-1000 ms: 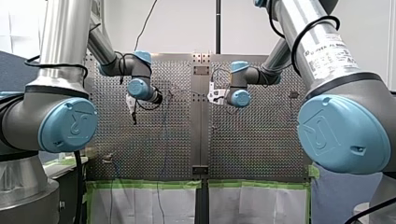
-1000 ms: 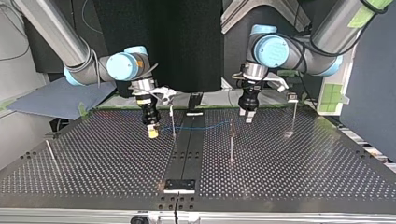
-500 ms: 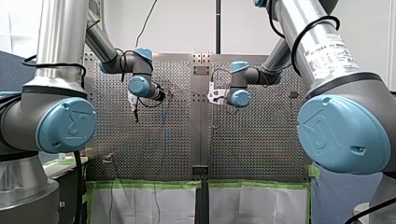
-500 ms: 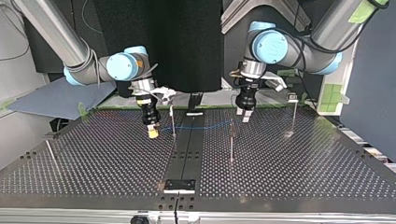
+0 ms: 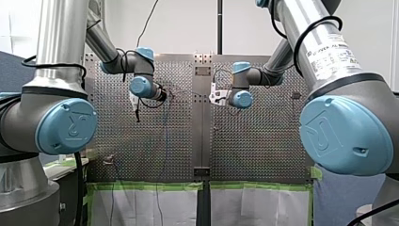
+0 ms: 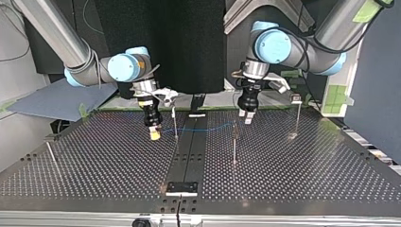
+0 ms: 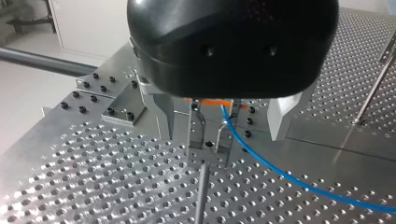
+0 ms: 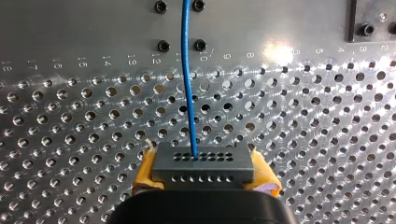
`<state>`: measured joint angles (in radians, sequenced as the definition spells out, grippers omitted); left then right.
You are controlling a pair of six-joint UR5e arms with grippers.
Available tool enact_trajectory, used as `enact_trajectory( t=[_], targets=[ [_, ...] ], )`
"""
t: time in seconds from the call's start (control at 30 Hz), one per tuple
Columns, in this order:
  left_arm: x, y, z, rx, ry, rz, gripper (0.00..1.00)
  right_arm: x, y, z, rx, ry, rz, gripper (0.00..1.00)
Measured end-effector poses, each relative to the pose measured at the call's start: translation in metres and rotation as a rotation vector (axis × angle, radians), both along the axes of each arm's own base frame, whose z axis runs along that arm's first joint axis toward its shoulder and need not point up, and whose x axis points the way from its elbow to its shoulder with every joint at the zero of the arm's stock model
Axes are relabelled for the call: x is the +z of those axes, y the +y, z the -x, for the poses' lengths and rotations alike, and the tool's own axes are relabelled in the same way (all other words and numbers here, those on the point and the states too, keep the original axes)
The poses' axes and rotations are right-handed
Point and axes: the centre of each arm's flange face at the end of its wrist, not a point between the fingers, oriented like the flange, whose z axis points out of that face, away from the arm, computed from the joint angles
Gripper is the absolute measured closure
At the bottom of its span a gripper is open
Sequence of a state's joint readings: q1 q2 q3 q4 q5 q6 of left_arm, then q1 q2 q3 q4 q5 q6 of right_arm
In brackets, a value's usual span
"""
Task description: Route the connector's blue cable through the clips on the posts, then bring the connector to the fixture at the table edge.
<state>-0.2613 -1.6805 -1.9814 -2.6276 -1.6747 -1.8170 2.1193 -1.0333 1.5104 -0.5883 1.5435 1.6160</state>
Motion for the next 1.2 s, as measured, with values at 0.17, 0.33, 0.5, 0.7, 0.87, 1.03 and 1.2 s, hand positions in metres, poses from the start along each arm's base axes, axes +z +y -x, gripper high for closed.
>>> enact_trajectory(
  t=[0.17,0.33,0.5,0.7,0.87,1.03,1.2],
  targets=[
    [0.010,-0.002,0.003,-0.007,-0.029,-0.004,0.00,0.000,0.000,0.000,0.000,-0.001,0.000,1.00],
    [0.015,-0.004,0.005,-0.014,-0.042,-0.011,0.00,0.000,0.000,0.000,0.001,-0.001,-0.002,1.00],
    [0.015,-0.008,0.007,-0.025,-0.044,-0.013,0.00,-0.001,0.001,0.000,0.004,0.000,-0.003,1.00],
    [0.015,-0.015,0.011,-0.058,-0.043,-0.013,0.00,-0.001,0.001,0.000,0.005,0.002,-0.005,1.00],
    [0.015,-0.018,0.012,-0.068,-0.042,-0.006,0.00,-0.001,0.001,0.000,0.005,0.002,-0.005,1.00],
    [0.015,-0.019,0.013,-0.070,-0.040,0.004,0.00,-0.001,0.001,0.000,0.005,0.003,-0.008,1.00],
    [0.015,-0.019,0.013,-0.065,-0.038,0.013,0.00,-0.001,0.001,0.000,0.005,0.004,-0.010,1.00]
  ],
)
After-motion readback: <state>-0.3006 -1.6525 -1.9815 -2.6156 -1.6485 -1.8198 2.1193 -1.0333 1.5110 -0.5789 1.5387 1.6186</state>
